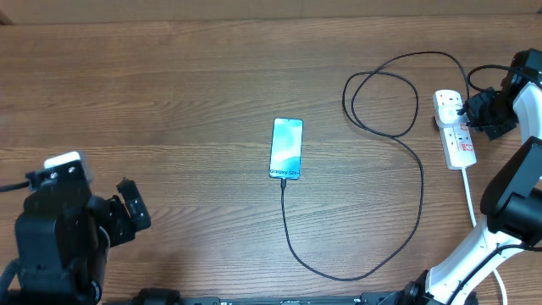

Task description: Plug charger to phone and switch on socket

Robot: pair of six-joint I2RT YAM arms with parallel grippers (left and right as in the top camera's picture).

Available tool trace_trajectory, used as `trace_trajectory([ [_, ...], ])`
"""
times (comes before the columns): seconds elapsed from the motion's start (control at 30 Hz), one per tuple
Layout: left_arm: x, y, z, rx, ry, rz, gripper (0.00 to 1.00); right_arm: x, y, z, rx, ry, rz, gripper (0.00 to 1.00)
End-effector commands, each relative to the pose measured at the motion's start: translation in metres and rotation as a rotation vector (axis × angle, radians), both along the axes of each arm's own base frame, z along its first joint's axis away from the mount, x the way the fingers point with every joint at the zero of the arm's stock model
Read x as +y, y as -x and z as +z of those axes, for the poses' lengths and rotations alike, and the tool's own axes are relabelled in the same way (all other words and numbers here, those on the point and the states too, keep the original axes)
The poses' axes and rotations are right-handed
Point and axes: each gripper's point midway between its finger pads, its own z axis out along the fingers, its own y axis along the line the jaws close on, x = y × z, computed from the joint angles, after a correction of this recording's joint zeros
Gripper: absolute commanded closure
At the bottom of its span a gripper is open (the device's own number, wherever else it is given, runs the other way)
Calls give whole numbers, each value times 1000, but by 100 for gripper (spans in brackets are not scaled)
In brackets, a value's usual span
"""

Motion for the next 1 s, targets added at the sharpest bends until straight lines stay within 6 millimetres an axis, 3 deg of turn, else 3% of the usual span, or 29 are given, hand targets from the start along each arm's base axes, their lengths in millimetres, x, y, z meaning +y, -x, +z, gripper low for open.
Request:
trace_trajectory([
  [0.0, 6, 9, 3, -34, 10, 43, 0, 10, -16, 2, -31, -4, 36, 96],
  [0.23, 8, 18, 9, -74, 13, 52, 0, 34, -19, -34, 43, -35, 90, 96],
  [0.37, 8, 20, 10, -80, 13, 52, 0, 39, -19, -38, 54, -41, 103, 96],
  [0.5, 8, 27, 14, -110, 16, 52, 0, 38, -12, -29, 75, -39, 120, 96],
  [0.67, 13, 48, 23, -191, 19, 80, 1, 26, -14, 22, 18, -11, 97, 96],
  [0.97, 18, 105, 39, -402, 24, 124, 0, 11, 2, 205, -362, 175, 52, 96],
])
